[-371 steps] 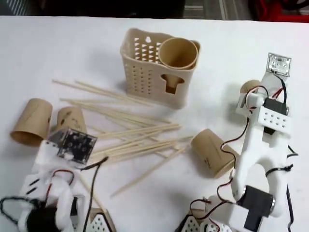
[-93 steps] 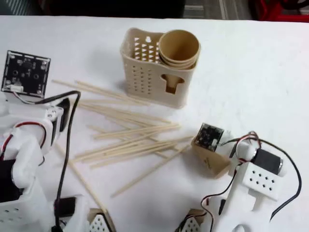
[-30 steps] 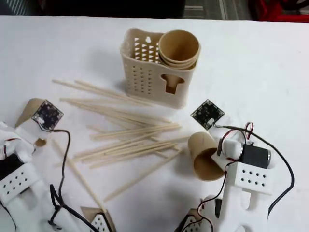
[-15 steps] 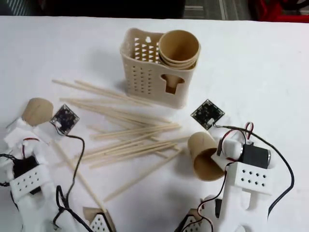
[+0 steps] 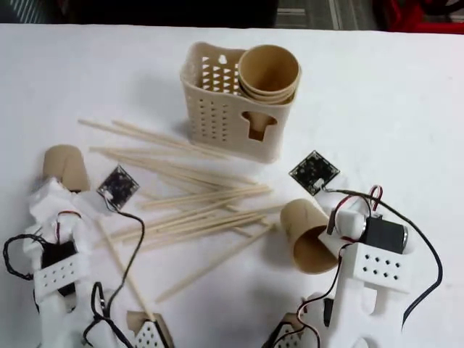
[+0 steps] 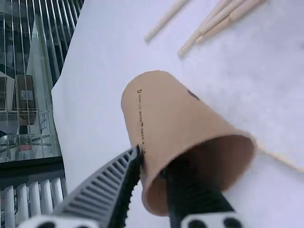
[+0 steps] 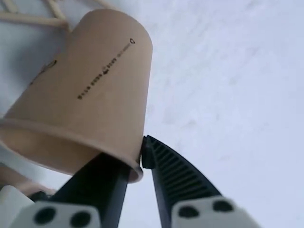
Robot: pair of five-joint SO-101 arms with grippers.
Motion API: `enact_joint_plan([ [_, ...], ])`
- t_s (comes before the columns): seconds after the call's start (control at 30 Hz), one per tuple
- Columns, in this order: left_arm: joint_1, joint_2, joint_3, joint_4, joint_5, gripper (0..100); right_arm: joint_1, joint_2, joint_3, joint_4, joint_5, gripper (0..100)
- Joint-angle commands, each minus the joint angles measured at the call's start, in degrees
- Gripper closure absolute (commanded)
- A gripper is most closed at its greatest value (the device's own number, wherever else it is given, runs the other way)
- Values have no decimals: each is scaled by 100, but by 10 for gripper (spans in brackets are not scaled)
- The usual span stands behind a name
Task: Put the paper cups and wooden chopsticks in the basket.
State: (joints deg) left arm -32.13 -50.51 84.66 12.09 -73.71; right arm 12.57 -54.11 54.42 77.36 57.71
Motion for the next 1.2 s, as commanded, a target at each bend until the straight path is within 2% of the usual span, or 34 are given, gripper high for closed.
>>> enact_joint_plan([
  [0.0,57,-101,-44,-132,97,980,75,-110,-211,57,-62,981],
  [0.13,-75,-101,-185,-88,158,978,233,-110,-510,57,-62,981],
  [0.27,-171,-101,-527,220,642,978,312,-110,-791,57,-281,981],
  [0.37,-180,-101,-1108,1073,897,978,312,-110,-1029,57,-527,981],
  [0.6,-154,-101,-3095,3648,1916,978,268,-57,-1820,57,-1389,981],
  [0.8,101,-101,-4422,5204,2637,978,-84,-57,-2356,48,-2338,981],
  [0.97,418,-101,-5011,5899,3358,978,-558,-48,-2804,48,-3182,981],
  [1.17,804,-101,-5055,6145,4009,978,-1218,-48,-3727,4,-3938,981],
])
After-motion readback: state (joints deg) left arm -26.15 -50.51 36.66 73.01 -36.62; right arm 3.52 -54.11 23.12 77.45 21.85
